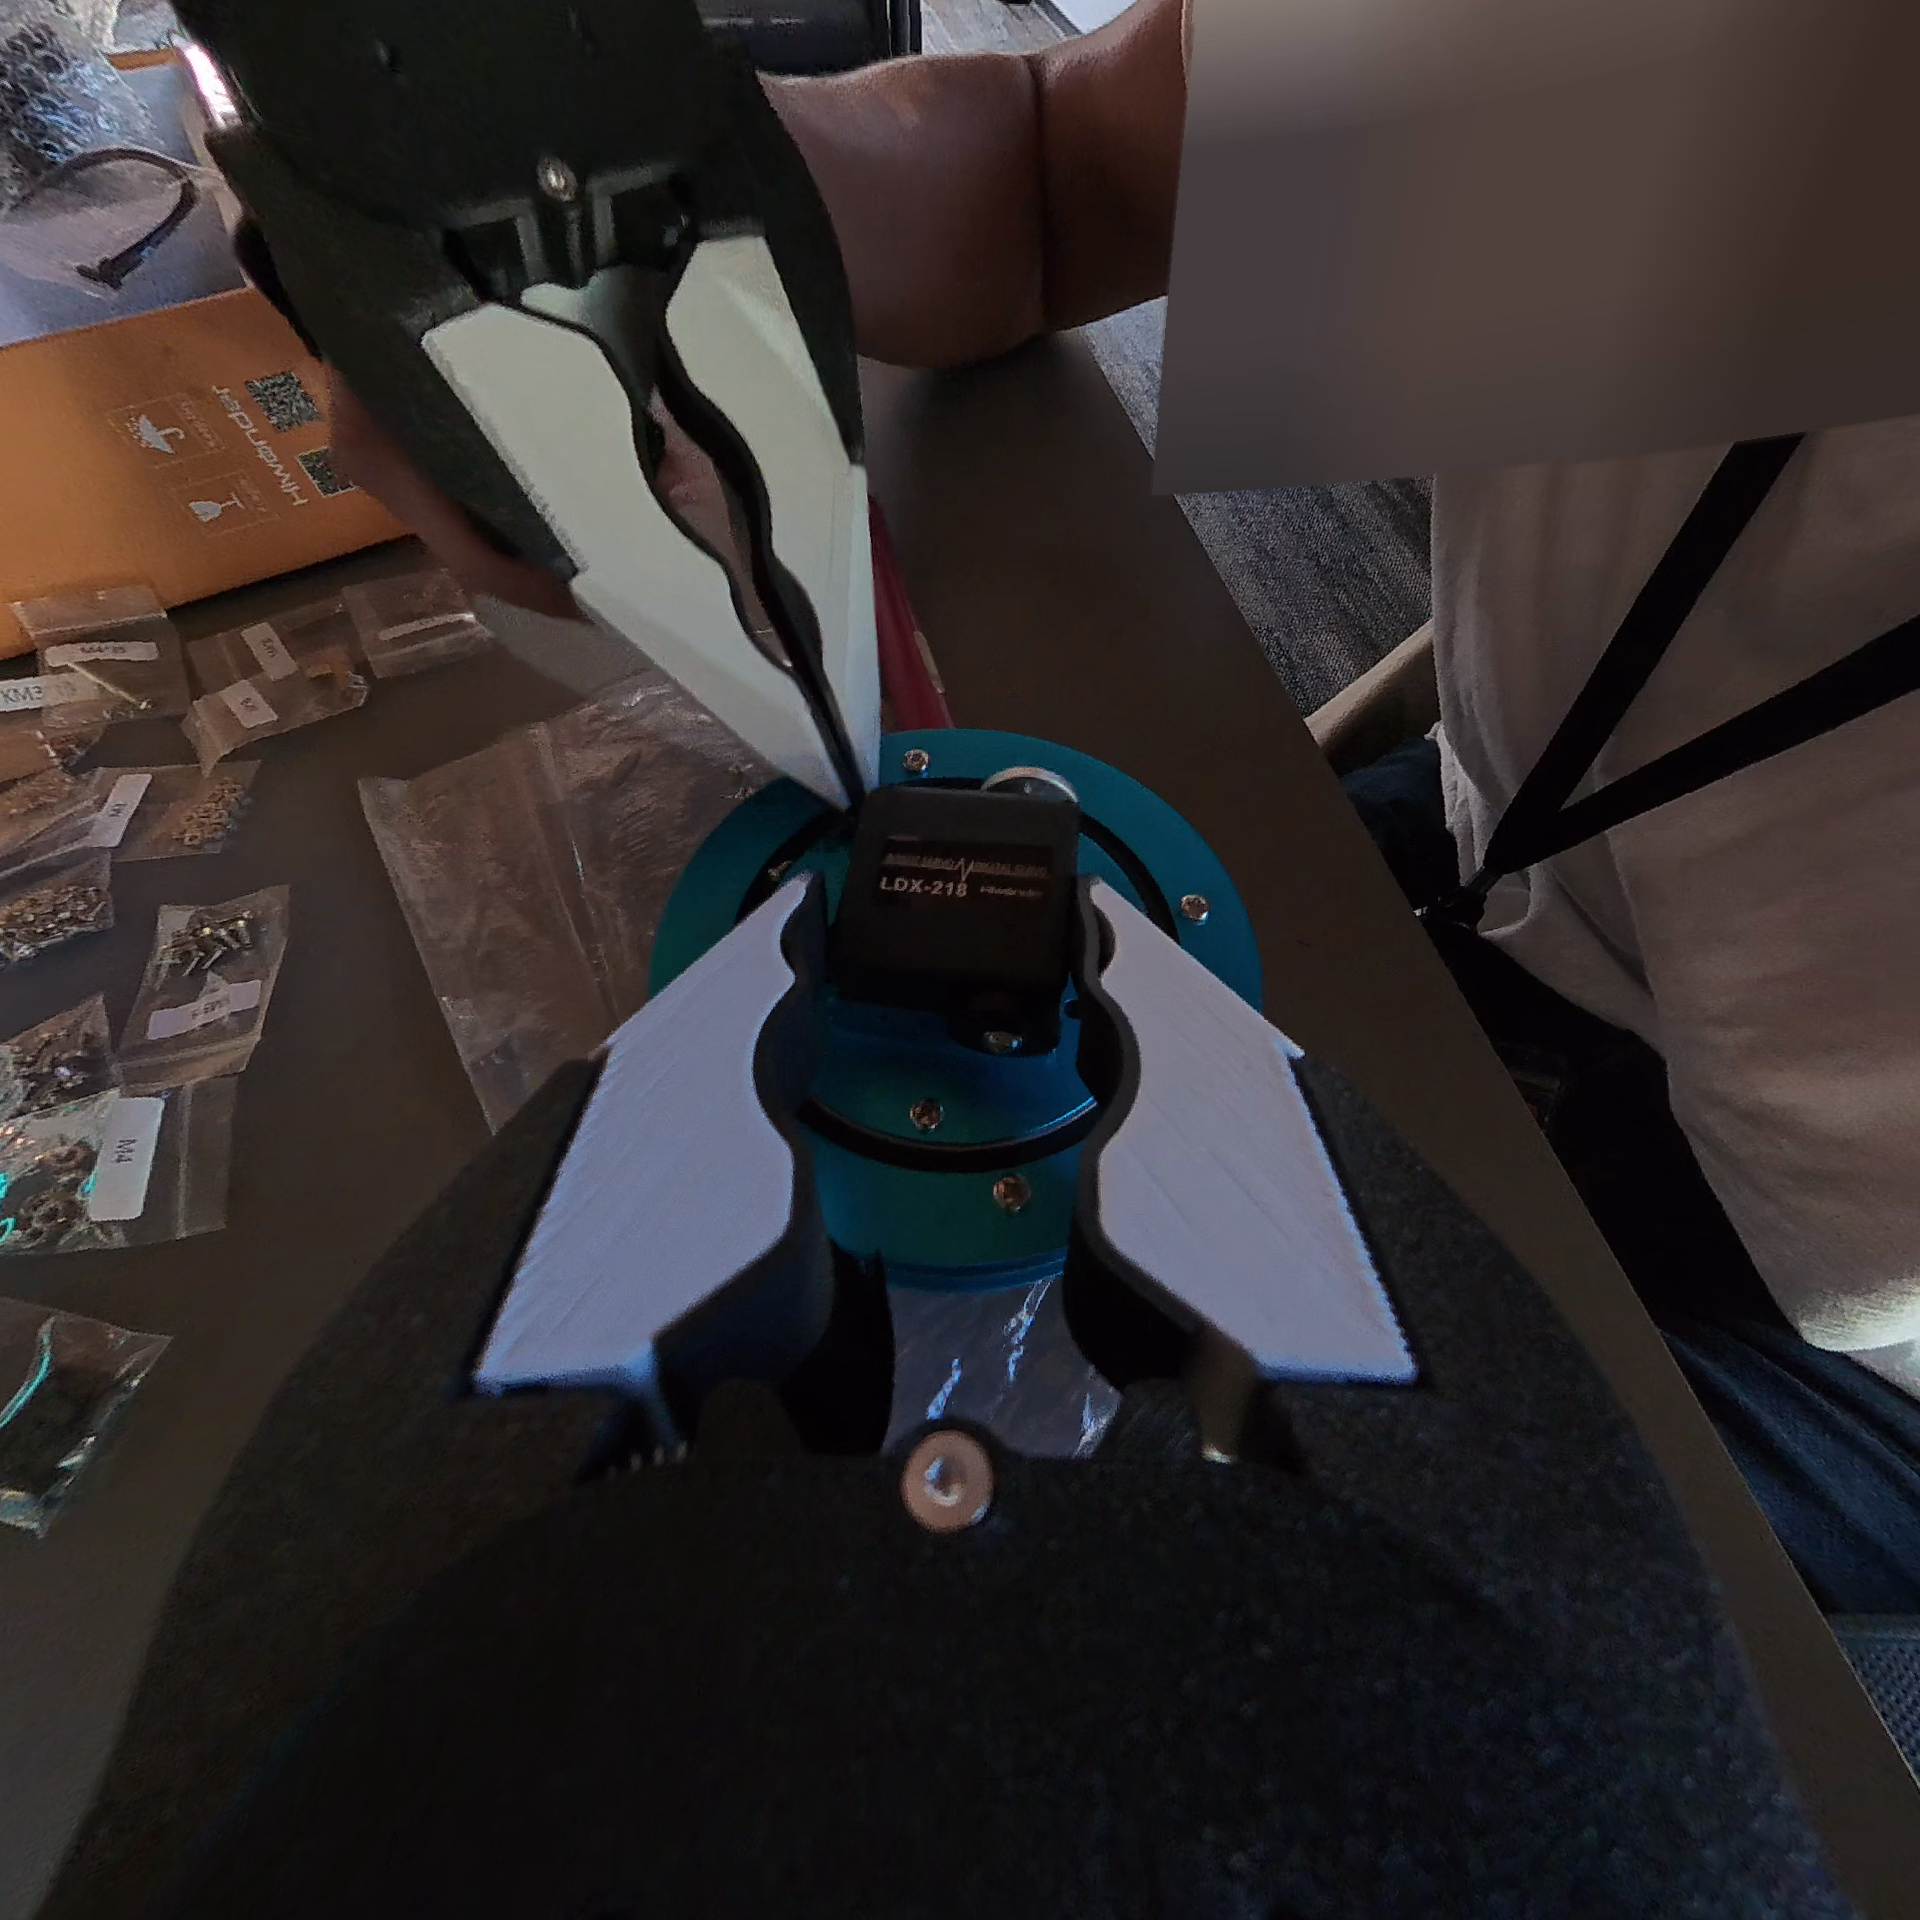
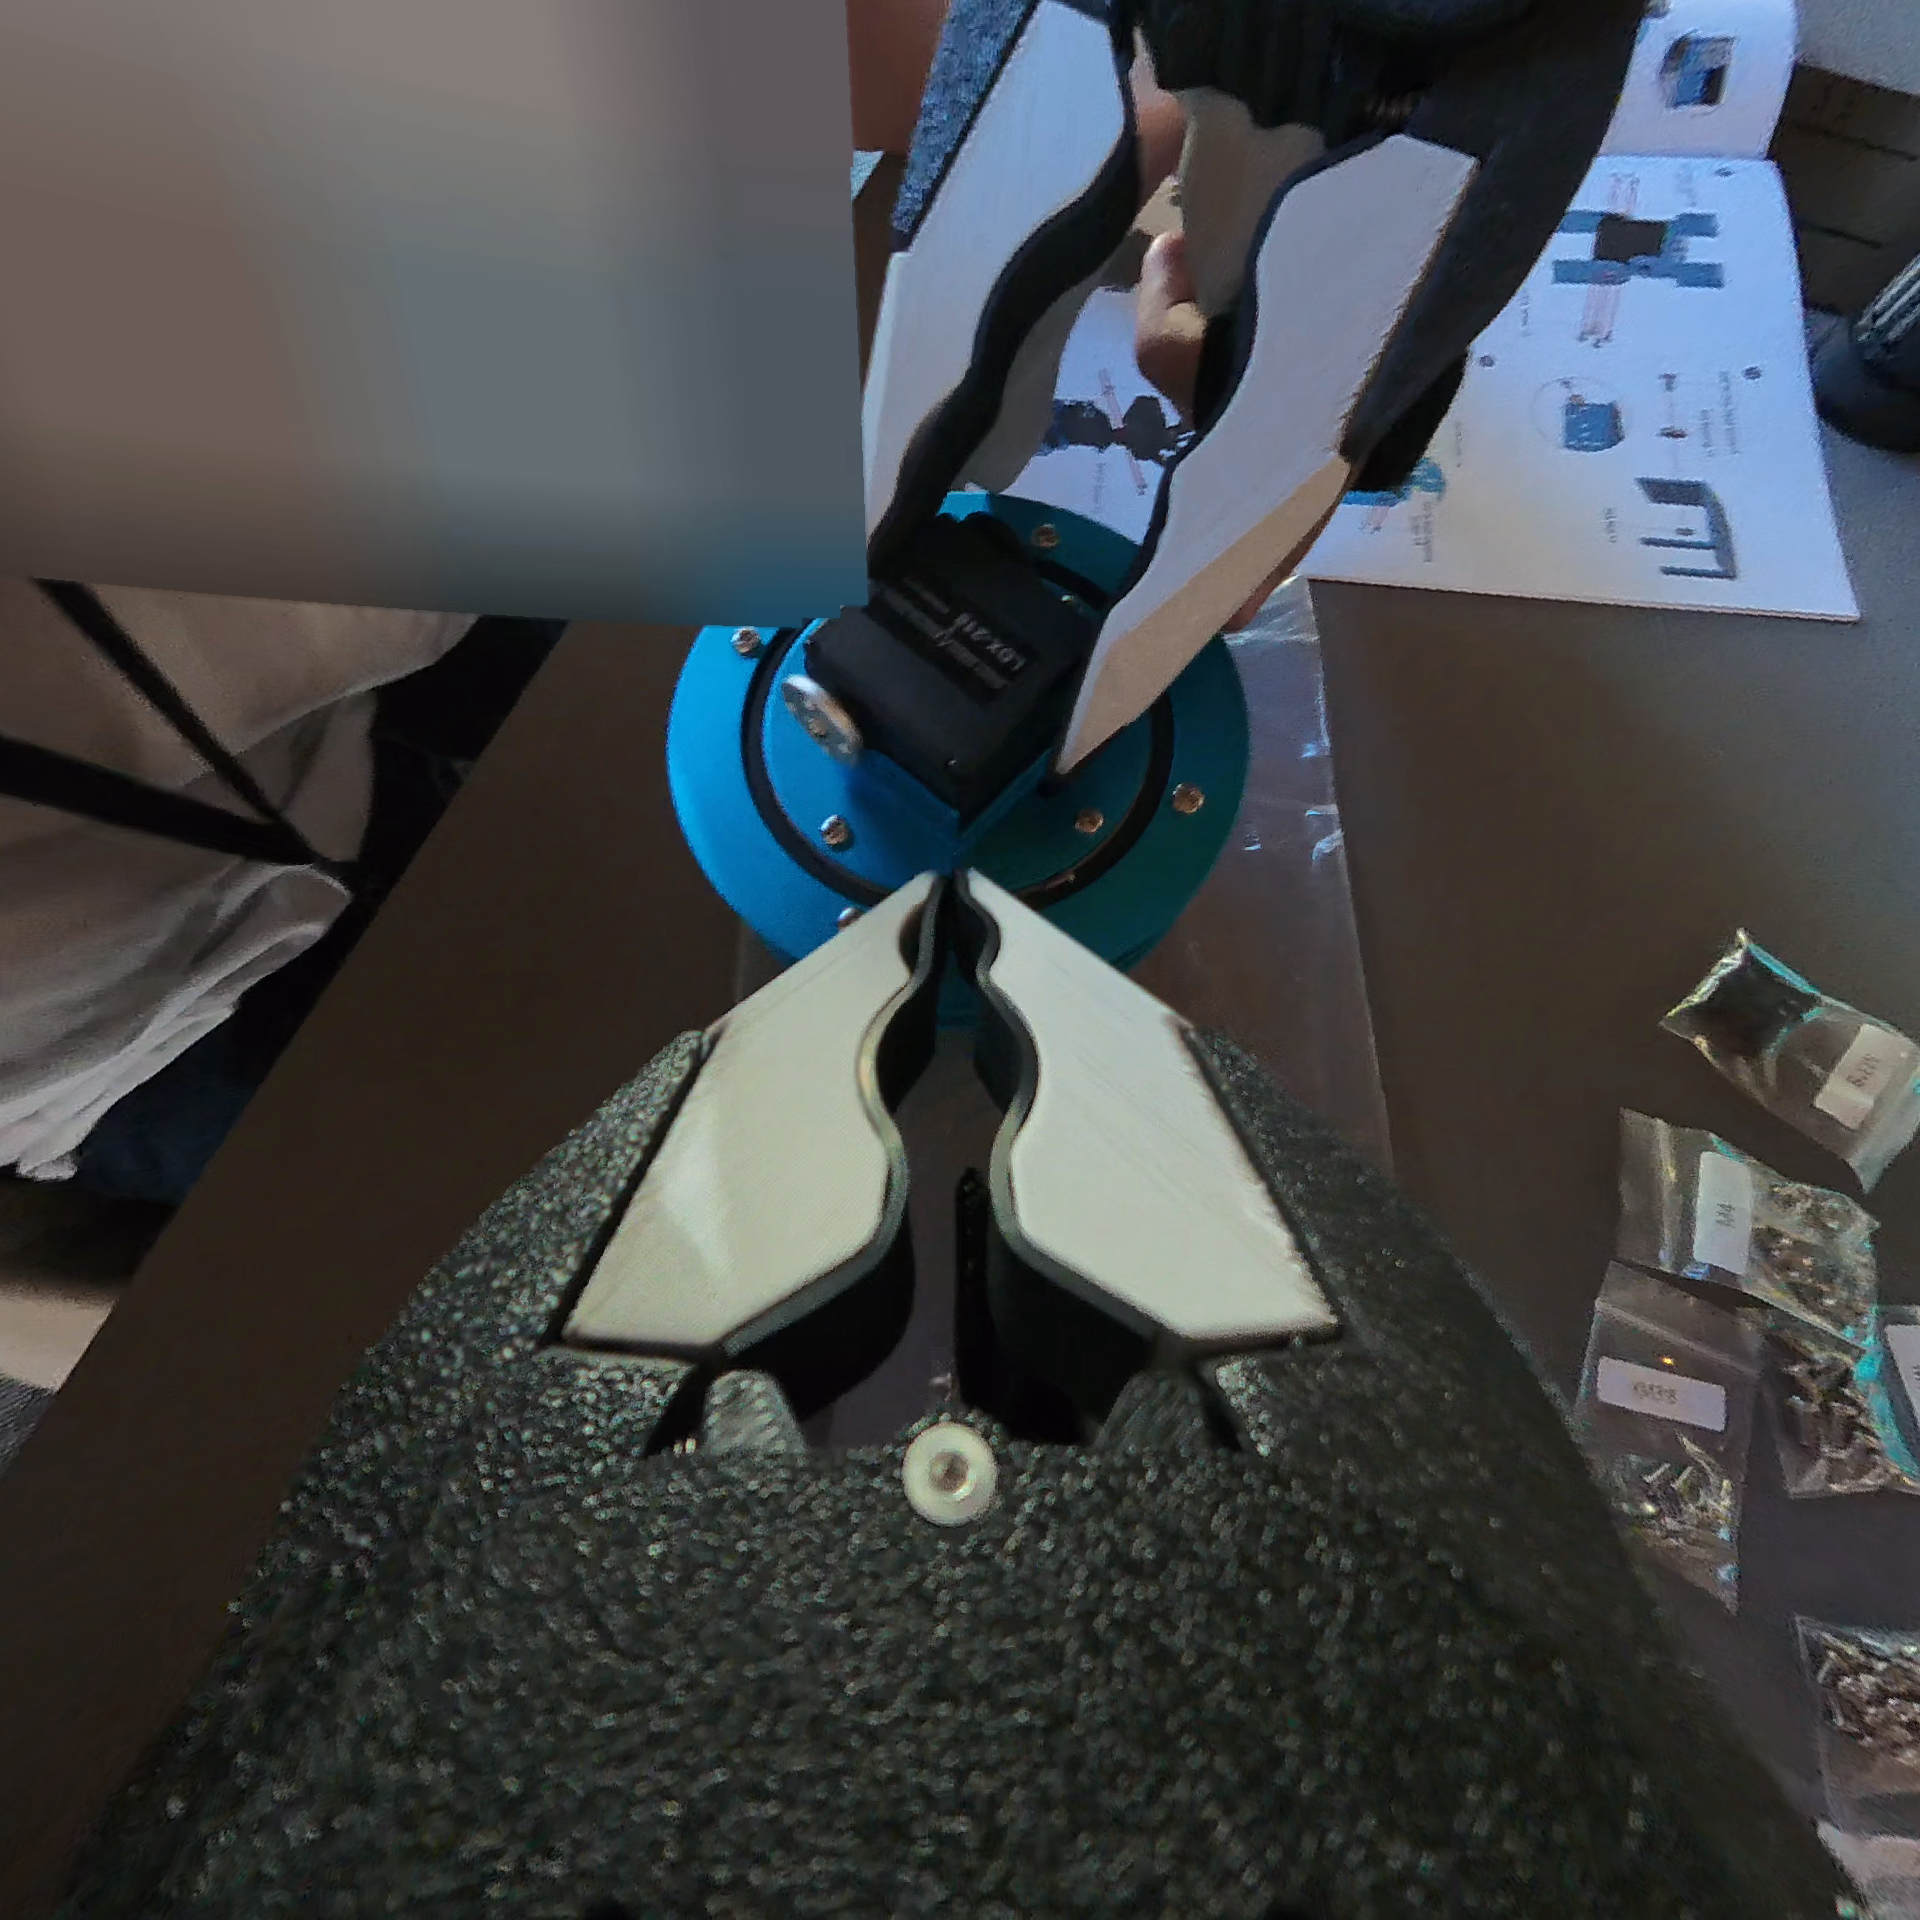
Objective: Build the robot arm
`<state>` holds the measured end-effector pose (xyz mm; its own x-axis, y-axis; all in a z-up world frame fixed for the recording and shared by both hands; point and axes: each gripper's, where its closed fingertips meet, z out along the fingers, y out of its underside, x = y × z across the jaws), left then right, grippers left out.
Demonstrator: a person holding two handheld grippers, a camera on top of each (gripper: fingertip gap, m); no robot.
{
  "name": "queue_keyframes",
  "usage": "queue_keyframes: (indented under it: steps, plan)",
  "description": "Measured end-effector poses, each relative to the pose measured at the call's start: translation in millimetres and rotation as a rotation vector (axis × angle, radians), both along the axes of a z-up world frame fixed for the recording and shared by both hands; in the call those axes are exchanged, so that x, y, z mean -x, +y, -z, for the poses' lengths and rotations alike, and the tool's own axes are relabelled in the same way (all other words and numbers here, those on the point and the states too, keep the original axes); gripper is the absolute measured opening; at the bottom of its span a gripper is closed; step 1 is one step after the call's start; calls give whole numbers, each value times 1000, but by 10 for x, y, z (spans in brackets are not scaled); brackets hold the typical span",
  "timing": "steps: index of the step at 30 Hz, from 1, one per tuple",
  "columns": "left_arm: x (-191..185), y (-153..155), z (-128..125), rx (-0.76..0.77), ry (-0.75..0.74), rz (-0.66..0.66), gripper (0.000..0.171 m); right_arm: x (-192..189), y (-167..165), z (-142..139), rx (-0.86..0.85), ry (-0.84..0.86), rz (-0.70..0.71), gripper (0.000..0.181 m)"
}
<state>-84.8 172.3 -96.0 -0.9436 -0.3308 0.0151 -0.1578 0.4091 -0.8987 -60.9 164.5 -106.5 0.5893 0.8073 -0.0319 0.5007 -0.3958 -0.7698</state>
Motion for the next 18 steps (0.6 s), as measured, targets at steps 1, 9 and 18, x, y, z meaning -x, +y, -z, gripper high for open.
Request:
queue_keyframes:
  steps: [1,9,18]
  plan:
    - [-2,8,3,-4,2,-3,47,-20,6,-37,-14,5,6,3]
    - [-14,12,6,-4,6,-7,45,-29,98,16,1,-4,12,8]
    - [-19,2,6,-2,6,-8,45,-85,141,12,49,-14,26,35]
